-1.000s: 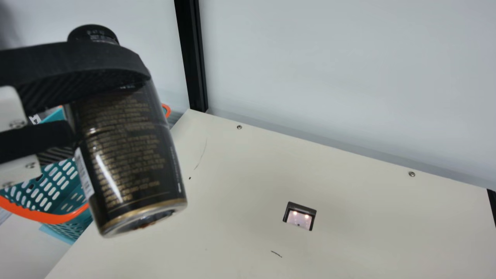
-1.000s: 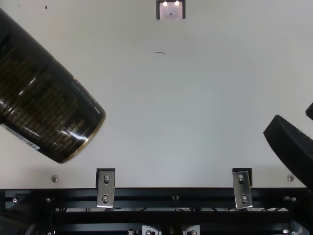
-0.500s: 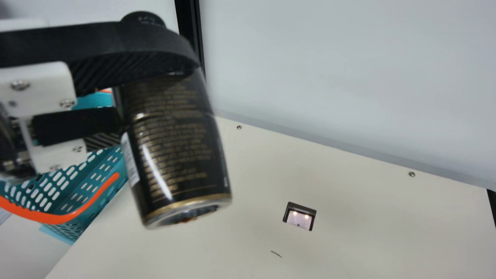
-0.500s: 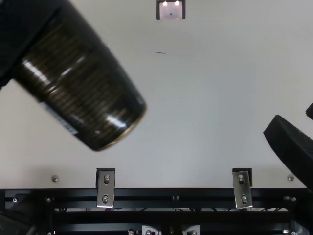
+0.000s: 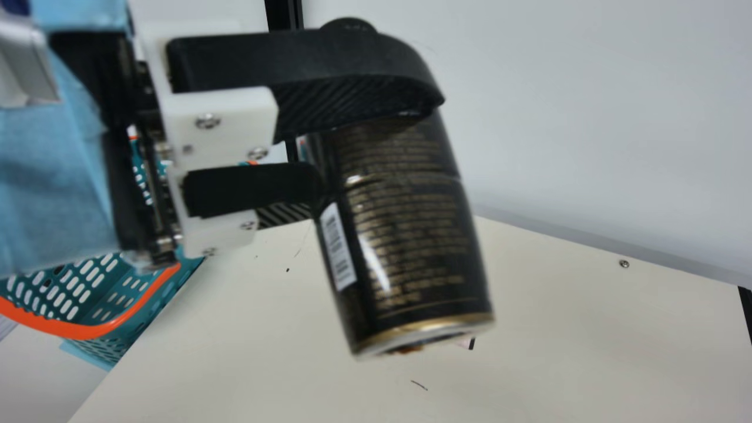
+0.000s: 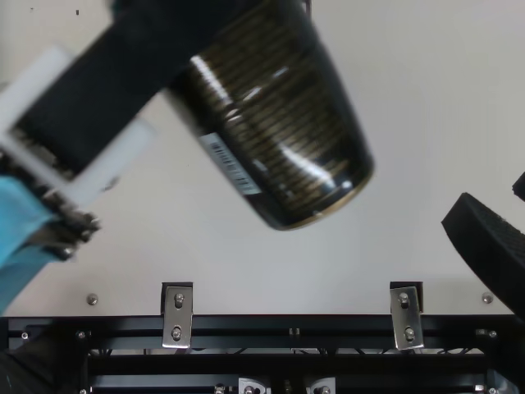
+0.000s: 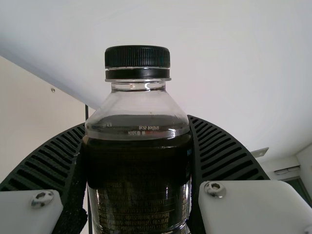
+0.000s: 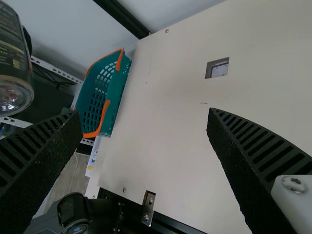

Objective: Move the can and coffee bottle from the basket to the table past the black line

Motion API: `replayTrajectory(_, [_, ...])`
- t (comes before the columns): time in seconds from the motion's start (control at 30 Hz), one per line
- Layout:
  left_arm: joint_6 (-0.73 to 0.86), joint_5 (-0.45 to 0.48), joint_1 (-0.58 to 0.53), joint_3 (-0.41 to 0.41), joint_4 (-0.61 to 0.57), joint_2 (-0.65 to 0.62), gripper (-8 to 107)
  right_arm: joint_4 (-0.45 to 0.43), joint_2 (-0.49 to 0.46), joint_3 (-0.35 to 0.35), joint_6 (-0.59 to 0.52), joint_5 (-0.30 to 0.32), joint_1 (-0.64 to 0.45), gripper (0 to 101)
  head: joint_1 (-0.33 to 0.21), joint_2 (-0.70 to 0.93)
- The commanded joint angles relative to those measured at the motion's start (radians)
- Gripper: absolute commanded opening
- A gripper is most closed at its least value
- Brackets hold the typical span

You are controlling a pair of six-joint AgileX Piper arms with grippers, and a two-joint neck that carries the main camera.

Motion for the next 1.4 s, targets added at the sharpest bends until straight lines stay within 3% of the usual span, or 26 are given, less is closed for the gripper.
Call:
replayTrajectory(0.0, [-0.074,-0.014,-0.036,-0.002,0.069,0.012,10,0.000,0.000,0.000,0.000,0.000,0.000,101,-0.001,-0.009])
replayTrajectory(0.03, [-0.021,-0.006,-0.014,0.000,0.021,0.007,10,0.000,0.000,0.000,0.000,0.000,0.000,101,-0.001,-0.009])
replayTrajectory(0.2, [-0.074,-0.015,-0.036,-0.002,0.069,0.012,10,0.000,0.000,0.000,0.000,0.000,0.000,101,-0.001,-0.009])
replayTrajectory(0.97, [0.062,0.079,0.082,-0.071,-0.377,0.068,10,0.000,0.000,0.000,0.000,0.000,0.000,101,-0.001,-0.009])
replayTrajectory(1.37, [0.077,0.038,0.023,-0.120,-0.409,0.115,10,0.000,0.000,0.000,0.000,0.000,0.000,101,-0.001,-0.009])
